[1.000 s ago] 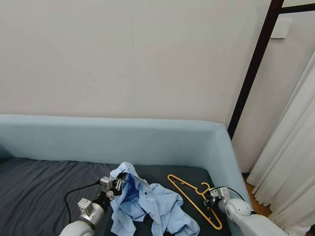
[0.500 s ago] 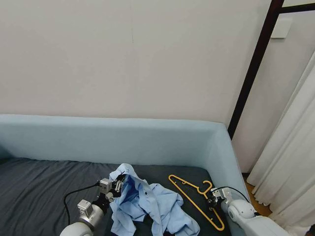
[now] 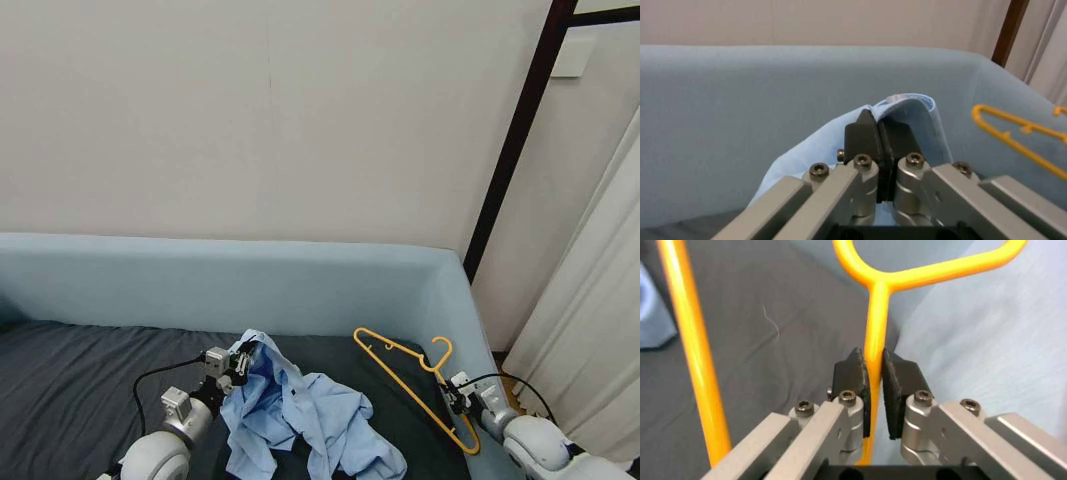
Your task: Pick up the clothes from the sofa and hang them on the clothes hanger.
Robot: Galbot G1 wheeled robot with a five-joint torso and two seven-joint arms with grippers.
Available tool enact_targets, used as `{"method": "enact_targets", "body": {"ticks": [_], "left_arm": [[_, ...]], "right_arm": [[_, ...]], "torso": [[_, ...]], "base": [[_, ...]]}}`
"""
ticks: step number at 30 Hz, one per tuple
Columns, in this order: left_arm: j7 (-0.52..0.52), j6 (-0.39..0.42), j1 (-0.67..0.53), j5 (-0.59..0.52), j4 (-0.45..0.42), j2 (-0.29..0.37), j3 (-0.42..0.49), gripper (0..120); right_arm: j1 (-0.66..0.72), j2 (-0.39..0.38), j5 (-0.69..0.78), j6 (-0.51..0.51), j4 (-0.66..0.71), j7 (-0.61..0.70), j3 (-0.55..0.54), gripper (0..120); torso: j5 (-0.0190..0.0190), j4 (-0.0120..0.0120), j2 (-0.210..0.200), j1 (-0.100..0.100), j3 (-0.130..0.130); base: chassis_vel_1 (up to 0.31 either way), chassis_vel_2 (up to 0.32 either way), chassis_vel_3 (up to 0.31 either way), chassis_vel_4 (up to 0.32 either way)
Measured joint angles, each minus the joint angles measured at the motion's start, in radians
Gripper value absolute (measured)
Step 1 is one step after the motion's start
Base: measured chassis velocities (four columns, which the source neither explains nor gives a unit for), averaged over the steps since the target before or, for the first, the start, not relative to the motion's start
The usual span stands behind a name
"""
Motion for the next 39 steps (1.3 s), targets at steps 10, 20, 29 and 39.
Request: {"method": "enact_targets", "body": {"ticks": [10,20,29,39], "left_arm": [[-0.023,0.035,-0.082,-0.048,-0.019,0.026,0.047,0],[-0.055,0.081,-0.116,-0.085,-0.064,0.051,0.067,0],[-0.068,0.105,-0.152,-0.118,-0.102,0.083,0.087,0],[-0.073,0.113,-0.095,-0.115,-0.155,0.117,0.071,0]], "right_arm": [[-0.166,-0.035,-0.216,0.041,0.263,0.101,0.076,4],[-0.219,-0.016,-0.297,-0.028,0.366,0.135,0.039,4],[-0.164,0.012,-0.298,-0.085,0.409,0.146,-0.089,4],[0.059,0.102,-0.141,-0.171,0.331,0.22,-0.275,4]], "torso": [[-0.0003,-0.0003,0.0,0.0,0.0],[-0.0002,-0.0001,0.0,0.0,0.0],[0.0,-0.0001,0.0,0.0,0.0],[-0.0002,0.0002,0.0,0.0,0.0]], "base": [[0.0,0.0,0.0,0.0],[0.0,0.0,0.0,0.0],[0.0,0.0,0.0,0.0],[0.0,0.0,0.0,0.0]]}}
